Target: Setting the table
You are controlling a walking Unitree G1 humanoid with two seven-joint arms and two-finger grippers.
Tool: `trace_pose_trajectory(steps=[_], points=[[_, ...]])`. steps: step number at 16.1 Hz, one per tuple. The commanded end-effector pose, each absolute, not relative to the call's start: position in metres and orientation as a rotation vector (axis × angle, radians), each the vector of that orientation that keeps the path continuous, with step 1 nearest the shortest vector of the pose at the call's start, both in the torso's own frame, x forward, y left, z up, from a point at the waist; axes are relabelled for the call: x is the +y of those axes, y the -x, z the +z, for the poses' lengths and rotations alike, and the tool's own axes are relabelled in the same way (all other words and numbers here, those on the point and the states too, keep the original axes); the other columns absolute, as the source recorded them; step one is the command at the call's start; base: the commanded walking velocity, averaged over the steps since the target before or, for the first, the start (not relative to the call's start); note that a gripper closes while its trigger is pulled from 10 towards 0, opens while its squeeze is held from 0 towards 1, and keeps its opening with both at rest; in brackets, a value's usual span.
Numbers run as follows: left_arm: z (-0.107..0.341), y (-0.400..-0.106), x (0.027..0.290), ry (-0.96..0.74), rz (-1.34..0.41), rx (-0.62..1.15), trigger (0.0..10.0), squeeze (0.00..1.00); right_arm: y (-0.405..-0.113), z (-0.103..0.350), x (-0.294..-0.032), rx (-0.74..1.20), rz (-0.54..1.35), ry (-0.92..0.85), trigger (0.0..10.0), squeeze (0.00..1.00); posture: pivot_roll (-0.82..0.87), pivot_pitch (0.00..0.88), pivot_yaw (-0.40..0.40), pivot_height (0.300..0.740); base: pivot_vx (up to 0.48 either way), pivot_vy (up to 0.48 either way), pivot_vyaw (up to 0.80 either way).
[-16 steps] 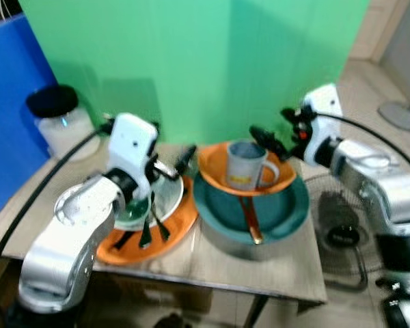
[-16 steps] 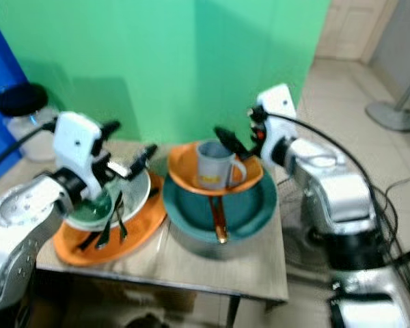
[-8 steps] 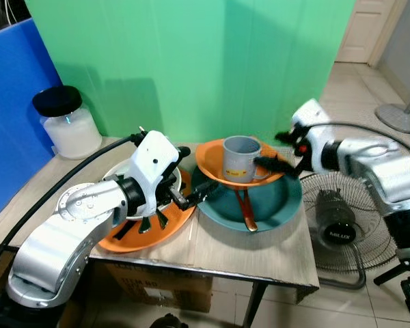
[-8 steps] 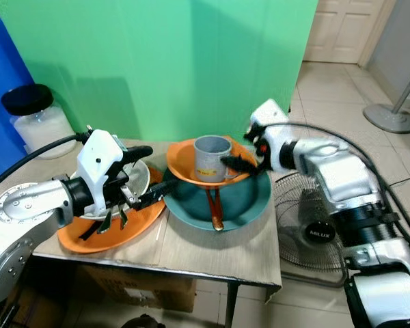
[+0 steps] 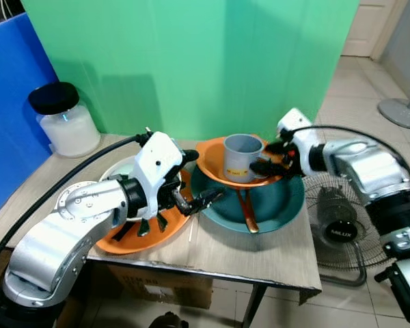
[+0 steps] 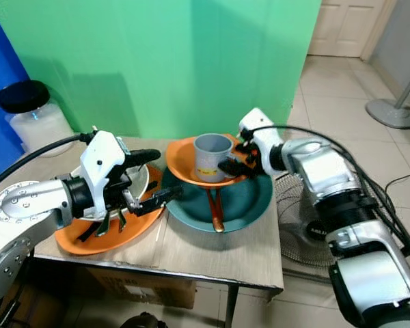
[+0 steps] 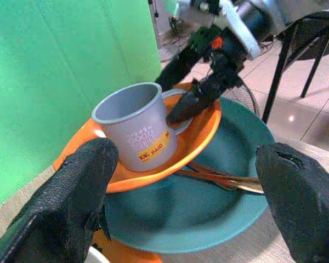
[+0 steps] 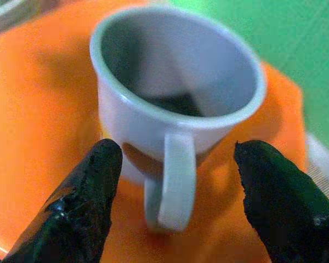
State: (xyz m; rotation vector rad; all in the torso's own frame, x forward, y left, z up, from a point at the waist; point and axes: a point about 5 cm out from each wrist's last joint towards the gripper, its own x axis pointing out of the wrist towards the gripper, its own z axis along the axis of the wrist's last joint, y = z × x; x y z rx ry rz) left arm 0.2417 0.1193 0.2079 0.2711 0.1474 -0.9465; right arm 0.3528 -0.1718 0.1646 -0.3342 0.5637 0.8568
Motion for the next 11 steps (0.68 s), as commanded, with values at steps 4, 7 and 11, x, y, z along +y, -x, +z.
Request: trace_pose_trajectory(steps=[4, 7, 11], points=[[0.2089, -0.2381, 0.1162, -0.291, -0.973, 0.149, 10.0, 0.00, -0.3580, 0.1678, -0.1707, 0.582, 0.890, 0.360, 0.0, 0.00, 0.10, 0.000, 0.034, 0.740, 0.000, 0.000, 0.00], [0.2067, -0.2379, 0.1160, -0.296, -0.973, 0.160, 10.0, 0.00, -0.3605, 0.1677, -0.1719, 0.587, 0.888, 0.354, 0.0, 0.00, 0.10, 0.000, 0.034, 0.740, 0.000, 0.000, 0.00], [0.2055, -0.2364, 0.1134, -0.293, -0.989, 0.172, 10.0, 0.00, -0.3624, 0.1677, -0.1718, 0.592, 0.894, 0.351, 0.0, 0.00, 0.10, 0.000, 0.033, 0.740, 0.000, 0.000, 0.00]])
